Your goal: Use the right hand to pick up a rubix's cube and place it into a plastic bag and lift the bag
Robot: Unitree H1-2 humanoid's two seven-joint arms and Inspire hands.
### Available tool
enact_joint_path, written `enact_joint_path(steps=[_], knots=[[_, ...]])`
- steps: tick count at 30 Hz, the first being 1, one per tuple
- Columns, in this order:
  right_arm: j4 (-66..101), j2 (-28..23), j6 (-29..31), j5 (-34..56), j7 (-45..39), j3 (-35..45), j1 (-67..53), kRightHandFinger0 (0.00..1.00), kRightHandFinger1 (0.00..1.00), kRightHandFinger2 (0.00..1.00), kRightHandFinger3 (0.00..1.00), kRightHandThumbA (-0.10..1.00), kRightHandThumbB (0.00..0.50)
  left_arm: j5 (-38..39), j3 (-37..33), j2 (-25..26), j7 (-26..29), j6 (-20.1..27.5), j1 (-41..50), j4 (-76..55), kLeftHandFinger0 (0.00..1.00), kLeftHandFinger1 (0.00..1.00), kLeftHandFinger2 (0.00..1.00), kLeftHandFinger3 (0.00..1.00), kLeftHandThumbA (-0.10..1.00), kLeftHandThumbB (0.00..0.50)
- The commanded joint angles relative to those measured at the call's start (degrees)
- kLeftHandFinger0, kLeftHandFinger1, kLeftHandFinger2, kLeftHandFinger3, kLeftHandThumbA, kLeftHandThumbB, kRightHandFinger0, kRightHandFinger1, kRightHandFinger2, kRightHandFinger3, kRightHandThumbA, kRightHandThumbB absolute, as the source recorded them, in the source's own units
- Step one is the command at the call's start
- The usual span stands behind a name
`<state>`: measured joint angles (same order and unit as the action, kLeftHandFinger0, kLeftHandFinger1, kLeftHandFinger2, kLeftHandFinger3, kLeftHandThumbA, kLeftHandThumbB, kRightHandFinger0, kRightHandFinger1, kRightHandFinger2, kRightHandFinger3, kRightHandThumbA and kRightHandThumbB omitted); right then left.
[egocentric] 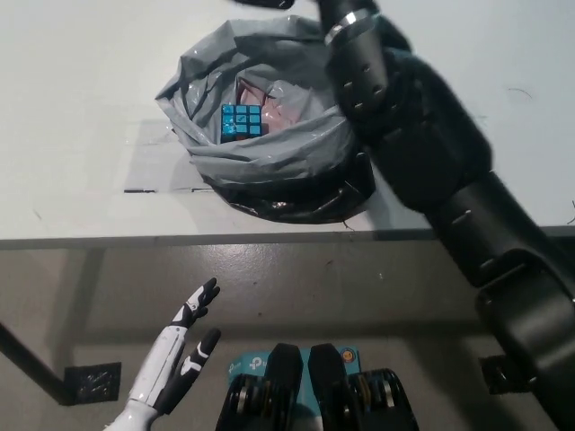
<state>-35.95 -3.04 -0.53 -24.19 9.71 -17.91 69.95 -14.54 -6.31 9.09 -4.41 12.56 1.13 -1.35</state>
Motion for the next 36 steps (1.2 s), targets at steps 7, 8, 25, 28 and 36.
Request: enact_joint_path(steps=[7, 8, 25, 28, 36], knots=[[-2.4, -2.9, -4.3, 0.7, 1.0, 5.3, -2.6, 1.00, 1.00, 1.00, 1.00, 0.75, 0.424, 0.0, -0.2, 0.5, 0.0, 0.5, 0.3, -1.3, 1.00, 1.00, 1.00, 1.00, 1.00, 0.210], [-2.9, -3.0, -4.7, 0.9, 0.8, 5.5, -2.9, 1.00, 1.00, 1.00, 1.00, 0.75, 0.423, -0.1, -0.2, 0.5, 0.0, 0.5, 0.3, -1.3, 1.00, 1.00, 1.00, 1.00, 1.00, 0.211], [-21.2, -3.3, -12.0, -1.2, -4.5, 2.5, -0.2, 1.00, 1.00, 1.00, 1.00, 0.83, 0.500, -0.6, -0.6, 0.6, -0.2, 0.4, 0.3, -1.4, 1.00, 1.00, 1.00, 1.00, 1.00, 0.205], [-22.3, -2.9, -13.2, -0.8, -6.0, 2.3, 0.3, 1.00, 1.00, 1.00, 1.00, 0.82, 0.500, -0.6, -0.6, 0.7, -0.4, -0.3, 0.3, -1.8, 1.00, 1.00, 1.00, 1.00, 1.00, 0.216], [-21.7, -2.7, -17.0, 1.4, -10.9, 3.4, 0.5, 1.00, 1.00, 1.00, 1.00, 0.78, 0.500, -0.7, -0.7, 0.9, -0.4, 0.2, 0.1, -1.5, 1.00, 1.00, 1.00, 1.00, 1.00, 0.206]])
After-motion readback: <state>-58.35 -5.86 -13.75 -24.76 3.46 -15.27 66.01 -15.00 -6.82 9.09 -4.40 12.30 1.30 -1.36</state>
